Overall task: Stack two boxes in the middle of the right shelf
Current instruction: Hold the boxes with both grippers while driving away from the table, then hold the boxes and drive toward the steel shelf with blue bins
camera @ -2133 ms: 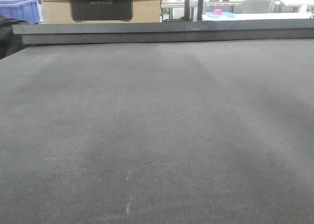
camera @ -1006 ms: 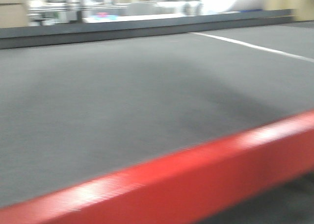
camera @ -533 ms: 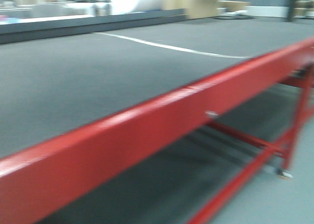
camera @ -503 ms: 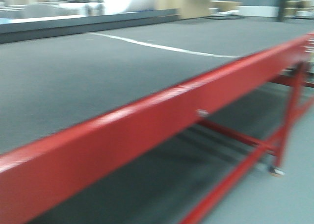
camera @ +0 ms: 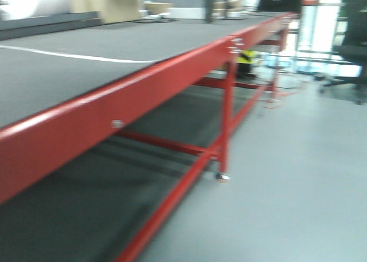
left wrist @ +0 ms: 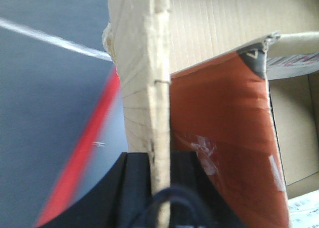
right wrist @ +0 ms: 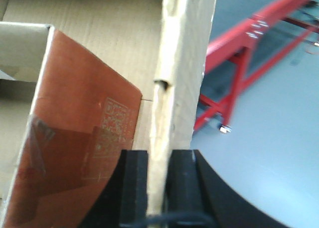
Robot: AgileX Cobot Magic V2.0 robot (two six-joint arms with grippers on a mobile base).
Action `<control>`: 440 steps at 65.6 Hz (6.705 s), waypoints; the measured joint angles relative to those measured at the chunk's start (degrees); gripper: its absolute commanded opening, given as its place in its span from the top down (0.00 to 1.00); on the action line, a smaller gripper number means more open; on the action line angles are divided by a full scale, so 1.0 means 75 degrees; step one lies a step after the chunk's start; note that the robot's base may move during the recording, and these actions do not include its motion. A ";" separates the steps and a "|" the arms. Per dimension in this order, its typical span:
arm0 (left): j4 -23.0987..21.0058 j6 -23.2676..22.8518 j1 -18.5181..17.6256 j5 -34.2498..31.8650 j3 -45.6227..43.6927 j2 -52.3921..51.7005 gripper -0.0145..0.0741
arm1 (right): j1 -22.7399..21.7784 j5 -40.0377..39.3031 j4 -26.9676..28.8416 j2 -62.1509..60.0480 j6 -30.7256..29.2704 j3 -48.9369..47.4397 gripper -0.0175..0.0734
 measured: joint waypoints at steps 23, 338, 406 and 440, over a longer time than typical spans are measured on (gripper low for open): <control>0.0000 0.0000 0.0000 0.0000 0.0000 0.0000 0.96 | 0.0000 0.0000 0.0000 0.0000 0.0000 0.0000 0.98; 0.0015 -0.0030 0.0000 0.0015 -0.0018 0.0000 0.96 | 0.0000 -0.0014 0.0000 0.0000 0.0000 0.0000 0.98; 0.0015 -0.0030 0.0000 0.0015 -0.0018 0.0000 0.96 | 0.0000 -0.0014 0.0000 0.0000 0.0000 0.0000 0.98; 0.0015 -0.0030 0.0000 0.0015 -0.0018 0.0000 0.96 | 0.0000 -0.0014 0.0000 0.0000 0.0000 0.0000 0.98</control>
